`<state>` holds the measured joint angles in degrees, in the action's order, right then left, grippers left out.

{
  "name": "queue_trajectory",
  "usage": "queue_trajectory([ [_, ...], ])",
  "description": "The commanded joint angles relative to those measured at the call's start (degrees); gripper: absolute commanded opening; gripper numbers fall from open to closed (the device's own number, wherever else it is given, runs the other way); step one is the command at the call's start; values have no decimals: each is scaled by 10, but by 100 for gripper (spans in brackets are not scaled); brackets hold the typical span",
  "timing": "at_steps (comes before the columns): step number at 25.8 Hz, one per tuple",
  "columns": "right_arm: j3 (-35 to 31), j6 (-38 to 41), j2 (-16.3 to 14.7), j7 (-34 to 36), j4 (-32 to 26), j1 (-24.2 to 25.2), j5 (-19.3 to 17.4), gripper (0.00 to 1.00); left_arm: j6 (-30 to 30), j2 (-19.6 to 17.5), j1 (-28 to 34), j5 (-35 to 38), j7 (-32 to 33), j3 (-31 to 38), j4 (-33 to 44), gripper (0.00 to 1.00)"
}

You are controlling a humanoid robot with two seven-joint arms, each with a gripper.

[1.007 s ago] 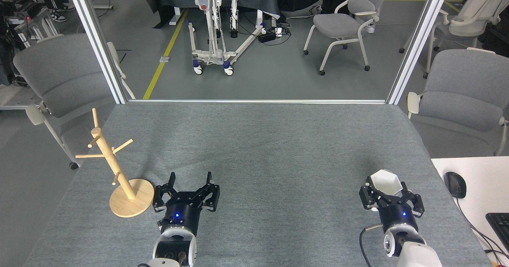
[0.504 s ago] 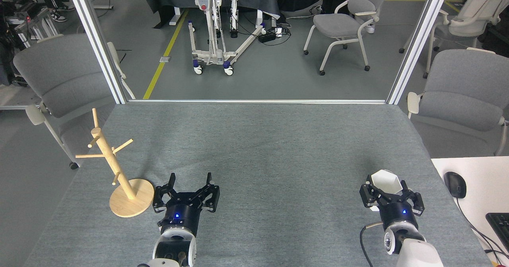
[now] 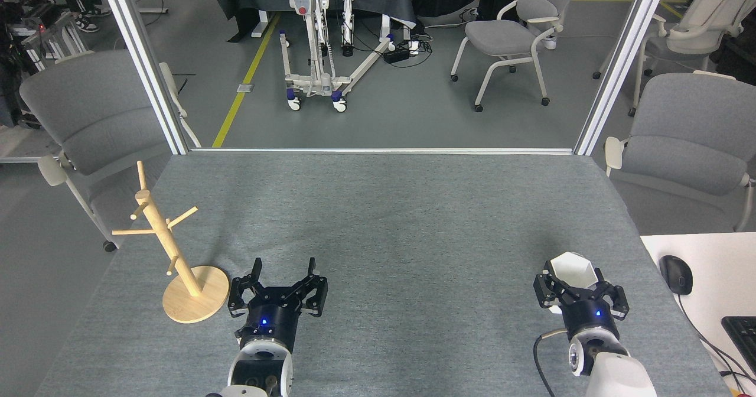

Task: Hang cup on storage rack
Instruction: 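Close the right gripper on the rim of the white cup, then lift the cup with the right gripper and carry it toward the left gripper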

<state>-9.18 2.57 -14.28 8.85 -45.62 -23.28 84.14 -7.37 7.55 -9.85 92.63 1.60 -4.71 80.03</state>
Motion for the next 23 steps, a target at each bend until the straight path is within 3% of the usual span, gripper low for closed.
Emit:
queue_trajectory([
  [1, 5, -7, 0, 4, 0, 1, 1, 88, -1, 0, 0, 0, 0, 0, 0, 99],
  [6, 5, -6, 0, 5, 0, 1, 0, 62, 1, -3, 0, 1, -1, 0, 2, 99],
  [10, 4, -4, 0, 5, 0, 1, -5, 57, 3, -3, 1, 1, -8, 0, 3, 99],
  [17, 4, 10, -1, -15, -21, -7, -7, 55, 6, -5, 1, 1, -10, 0, 4, 99],
  [20, -1, 18, -15, -106, -87, -17, -16, 55, 6, -2, -2, 1, -10, 0, 4, 99],
  [23, -2, 12, -14, -215, -191, -17, -57, 55, 6, -1, -2, 1, -9, -1, 4, 99],
])
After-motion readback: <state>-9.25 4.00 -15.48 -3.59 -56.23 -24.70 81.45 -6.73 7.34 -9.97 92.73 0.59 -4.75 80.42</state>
